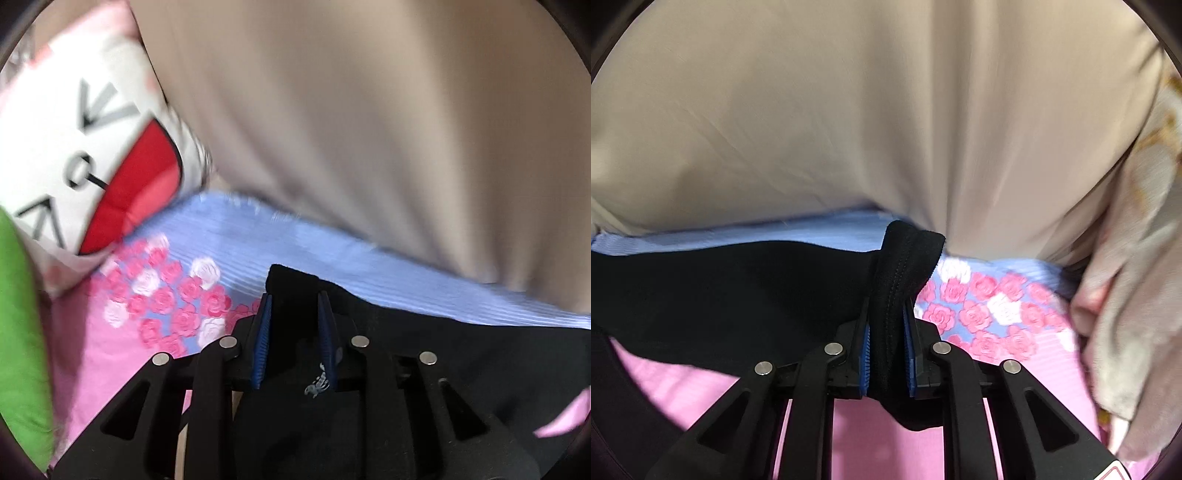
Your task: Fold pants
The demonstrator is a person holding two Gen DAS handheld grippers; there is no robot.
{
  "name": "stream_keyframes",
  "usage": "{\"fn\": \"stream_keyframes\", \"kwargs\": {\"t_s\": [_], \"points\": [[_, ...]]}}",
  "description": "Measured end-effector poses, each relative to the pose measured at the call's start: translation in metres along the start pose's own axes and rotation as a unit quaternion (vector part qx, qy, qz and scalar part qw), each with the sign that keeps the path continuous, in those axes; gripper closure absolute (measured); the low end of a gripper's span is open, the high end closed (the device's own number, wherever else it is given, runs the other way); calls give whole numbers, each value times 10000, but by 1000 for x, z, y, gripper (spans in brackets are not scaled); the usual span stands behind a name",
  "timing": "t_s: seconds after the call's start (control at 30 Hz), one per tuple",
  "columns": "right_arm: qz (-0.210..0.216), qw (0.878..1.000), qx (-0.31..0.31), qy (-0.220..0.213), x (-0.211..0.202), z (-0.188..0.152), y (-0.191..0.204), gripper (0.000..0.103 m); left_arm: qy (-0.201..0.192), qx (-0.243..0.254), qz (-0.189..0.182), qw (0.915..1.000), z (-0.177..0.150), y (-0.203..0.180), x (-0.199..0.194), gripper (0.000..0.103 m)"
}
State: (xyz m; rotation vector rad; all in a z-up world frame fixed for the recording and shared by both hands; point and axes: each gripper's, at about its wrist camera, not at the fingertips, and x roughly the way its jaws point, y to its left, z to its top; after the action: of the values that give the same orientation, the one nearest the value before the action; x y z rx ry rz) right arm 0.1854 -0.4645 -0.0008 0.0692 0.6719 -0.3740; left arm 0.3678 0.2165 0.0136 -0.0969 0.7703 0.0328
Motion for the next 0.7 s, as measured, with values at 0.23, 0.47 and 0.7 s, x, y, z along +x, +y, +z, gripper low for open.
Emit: {"fn": "stream_keyframes", "kwargs": {"t_s": [0.23,0.47,0.7], "points": [[-105,9990,-202,-389,-106,-30,-2,95,-144,184,-319,9992,-75,48,-131,80],[-449,9978,-180,459,-131,-116,-19,83,801,25,336,9962,-186,95,-120,75],[-970,9951,-125,159,-197,-150,-7,49,589,-1589,-851,9819,-202,106,-152,10]]}}
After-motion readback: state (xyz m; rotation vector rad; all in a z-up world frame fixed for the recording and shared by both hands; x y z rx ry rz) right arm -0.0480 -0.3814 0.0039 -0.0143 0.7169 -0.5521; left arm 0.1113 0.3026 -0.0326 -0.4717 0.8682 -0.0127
